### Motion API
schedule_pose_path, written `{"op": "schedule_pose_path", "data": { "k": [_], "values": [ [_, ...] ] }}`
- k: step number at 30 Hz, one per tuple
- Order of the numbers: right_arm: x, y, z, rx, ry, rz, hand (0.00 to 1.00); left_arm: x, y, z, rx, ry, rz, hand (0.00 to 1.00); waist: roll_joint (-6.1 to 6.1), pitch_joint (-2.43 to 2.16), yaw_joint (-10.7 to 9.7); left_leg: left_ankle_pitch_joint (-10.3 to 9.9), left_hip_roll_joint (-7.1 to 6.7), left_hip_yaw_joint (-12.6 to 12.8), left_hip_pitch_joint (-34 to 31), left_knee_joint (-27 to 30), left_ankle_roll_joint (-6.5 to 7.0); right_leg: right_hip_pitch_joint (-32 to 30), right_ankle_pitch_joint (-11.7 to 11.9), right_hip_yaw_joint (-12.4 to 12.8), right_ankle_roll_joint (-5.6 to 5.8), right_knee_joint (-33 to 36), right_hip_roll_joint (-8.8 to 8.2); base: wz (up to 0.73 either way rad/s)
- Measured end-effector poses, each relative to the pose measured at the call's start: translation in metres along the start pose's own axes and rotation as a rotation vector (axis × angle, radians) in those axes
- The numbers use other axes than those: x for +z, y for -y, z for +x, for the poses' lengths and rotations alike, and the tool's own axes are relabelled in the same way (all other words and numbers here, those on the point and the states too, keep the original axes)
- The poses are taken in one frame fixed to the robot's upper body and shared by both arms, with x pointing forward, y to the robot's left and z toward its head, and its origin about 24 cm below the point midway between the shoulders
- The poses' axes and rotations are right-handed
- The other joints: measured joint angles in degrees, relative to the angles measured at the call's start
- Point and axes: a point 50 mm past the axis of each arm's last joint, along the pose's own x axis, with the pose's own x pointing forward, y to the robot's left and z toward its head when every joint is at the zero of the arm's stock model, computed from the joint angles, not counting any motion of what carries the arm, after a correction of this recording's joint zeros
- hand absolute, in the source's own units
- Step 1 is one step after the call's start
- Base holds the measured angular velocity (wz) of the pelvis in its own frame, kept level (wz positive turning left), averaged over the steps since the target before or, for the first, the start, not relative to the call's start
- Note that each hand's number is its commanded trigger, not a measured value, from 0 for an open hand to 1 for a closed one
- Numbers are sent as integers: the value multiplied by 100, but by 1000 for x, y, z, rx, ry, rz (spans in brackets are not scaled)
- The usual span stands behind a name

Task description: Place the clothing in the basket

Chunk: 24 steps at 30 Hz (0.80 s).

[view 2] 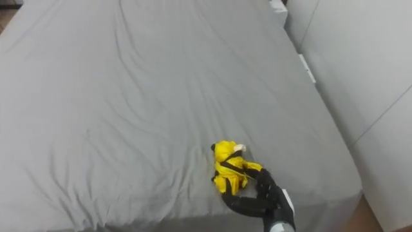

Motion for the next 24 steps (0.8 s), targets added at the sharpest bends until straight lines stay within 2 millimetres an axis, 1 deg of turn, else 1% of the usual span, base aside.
{"op": "schedule_pose_path", "data": {
  "k": [1, 2, 5, 6, 7, 11, 15, 17, 19, 21, 23, 24],
  "values": [
    [3, -3, 1, 11, 14, -14, 0, 0, 0, 0, 0, -3, 2, 0, -1, 6, 3, 19, -2, -9, -89, -2, 24, -71, -1, -59, 2, 3, -21, 11],
    [6, -4, 2, 17, 21, -22, 0, 0, -1, 0, 2, -3, 2, 0, -4, 17, 3, 24, -6, -12, -123, -1, 31, -94, -1, -67, 2, 2, -29, 9],
    [16, -9, 7, 31, 50, -44, 0, 1, -2, 2, 9, -10, 2, 0, -23, 30, 18, 51, -44, -31, -232, 8, 72, -185, 0, -87, 6, 0, -72, 6],
    [20, -12, 10, 33, 63, -60, 0, 2, -3, 3, 15, -15, -2, 0, -30, 33, 13, 70, -105, -92, -277, 11, 91, -202, -9, -132, 22, 3, -101, 13],
    [24, -14, 12, 32, 77, -67, 0, 2, -5, 3, 18, -14, -2, 0, -59, 46, 33, 85, -107, -99, -304, 12, 109, -227, -19, -123, 41, 7, -125, 10],
    [33, -19, 16, 28, 97, -61, 0, 4, -6, 4, 25, -12, -8, 0, -127, 28, 178, 129, -126, -108, -438, 33, 156, -337, 12, -188, 96, 7, -162, 8],
    [36, -15, 22, -1, 84, -53, 0, 6, -7, 5, 30, -11, -19, 0, -142, 21, 327, 167, -178, -194, -533, 11, 203, -387, 34, -275, 132, 20, -210, 11],
    [34, -11, 25, -21, 59, -64, 0, 4, -11, 6, 46, -27, -35, 0, -149, 17, 341, 179, -204, -266, -589, 22, 223, -390, 41, -345, 145, 20, -232, 19],
    [34, -6, 28, -54, 42, -67, 0, 1, -16, 7, 66, -59, -51, 0, -155, 19, 431, 190, -218, -276, -628, 22, 243, -412, 53, -371, 165, 20, -245, 6],
    [35, -3, 32, -79, 30, -56, 0, -1, -19, 7, 74, -72, -43, 0, -161, 18, 466, 199, -229, -301, -689, 35, 257, -451, 59, -402, 175, 19, -255, 7],
    [41, 2, 38, -101, 20, -73, 0, -3, -22, 7, 78, -91, -31, 0, -152, 25, 449, 202, -244, -348, -786, 96, 264, -494, 67, -476, 187, 15, -271, 18],
    [45, 8, 41, -129, 17, -73, 0, -5, -23, 6, 80, -105, -27, 0, -149, 30, 441, 215, -267, -406, -830, 103, 283, -512, 68, -542, 188, 17, -289, 26]
  ]
}}
